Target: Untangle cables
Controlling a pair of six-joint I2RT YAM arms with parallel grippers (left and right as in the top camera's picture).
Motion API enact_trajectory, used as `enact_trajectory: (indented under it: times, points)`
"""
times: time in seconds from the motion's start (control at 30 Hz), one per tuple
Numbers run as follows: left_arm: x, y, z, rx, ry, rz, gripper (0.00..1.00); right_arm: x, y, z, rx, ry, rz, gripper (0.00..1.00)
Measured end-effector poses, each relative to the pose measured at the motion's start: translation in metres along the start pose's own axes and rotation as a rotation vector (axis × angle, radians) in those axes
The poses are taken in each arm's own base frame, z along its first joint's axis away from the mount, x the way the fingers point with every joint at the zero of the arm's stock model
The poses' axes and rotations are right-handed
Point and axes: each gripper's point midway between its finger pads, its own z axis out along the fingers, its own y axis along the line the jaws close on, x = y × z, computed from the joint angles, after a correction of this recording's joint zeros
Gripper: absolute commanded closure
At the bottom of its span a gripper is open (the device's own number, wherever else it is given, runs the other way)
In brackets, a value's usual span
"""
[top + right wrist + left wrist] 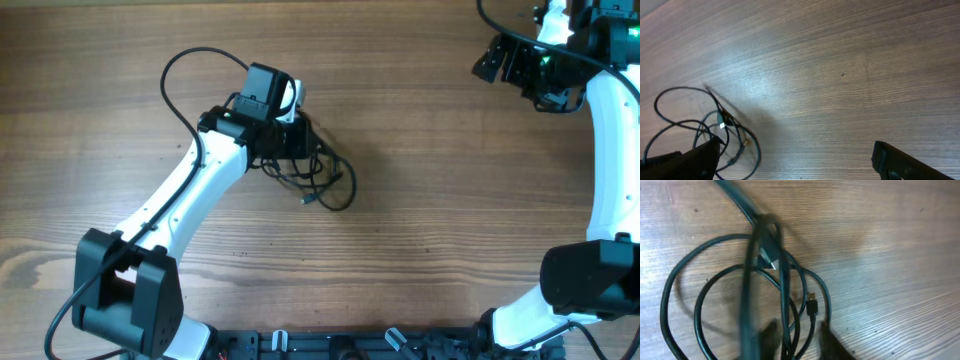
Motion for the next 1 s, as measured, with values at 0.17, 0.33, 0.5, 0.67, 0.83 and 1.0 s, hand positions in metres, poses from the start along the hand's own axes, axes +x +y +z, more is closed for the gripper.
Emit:
enact_trajectory:
  times: [0.17, 0.33, 0.5, 0.67, 0.83, 1.0]
  points:
    - [0.006, 0.005, 0.000, -0.033, 0.020, -0.097, 0.96, 0.001, 0.001, 0.001, -0.001, 0.003, -0.023, 0.00]
    - [0.006, 0.006, 0.001, -0.047, 0.013, -0.125, 0.96, 0.004, 0.000, 0.001, 0.001, 0.015, -0.020, 0.01]
    - [-0.004, -0.001, -0.014, -0.054, 0.011, -0.129, 0.96, 0.013, -0.004, 0.010, 0.008, 0.050, -0.010, 0.01]
    - [-0.034, -0.049, -0.048, 0.125, -0.034, -0.093, 0.96, 0.018, 0.016, 0.011, -0.086, 0.072, -0.042, 0.06]
    - [-0.040, -0.109, -0.095, 0.412, -0.034, -0.025, 0.96, 0.031, 0.064, 0.007, -0.297, 0.110, -0.172, 0.04]
    - [-0.056, -0.150, -0.158, 0.749, -0.090, 0.074, 0.96, 0.036, 0.093, -0.012, -0.458, 0.091, -0.245, 0.02]
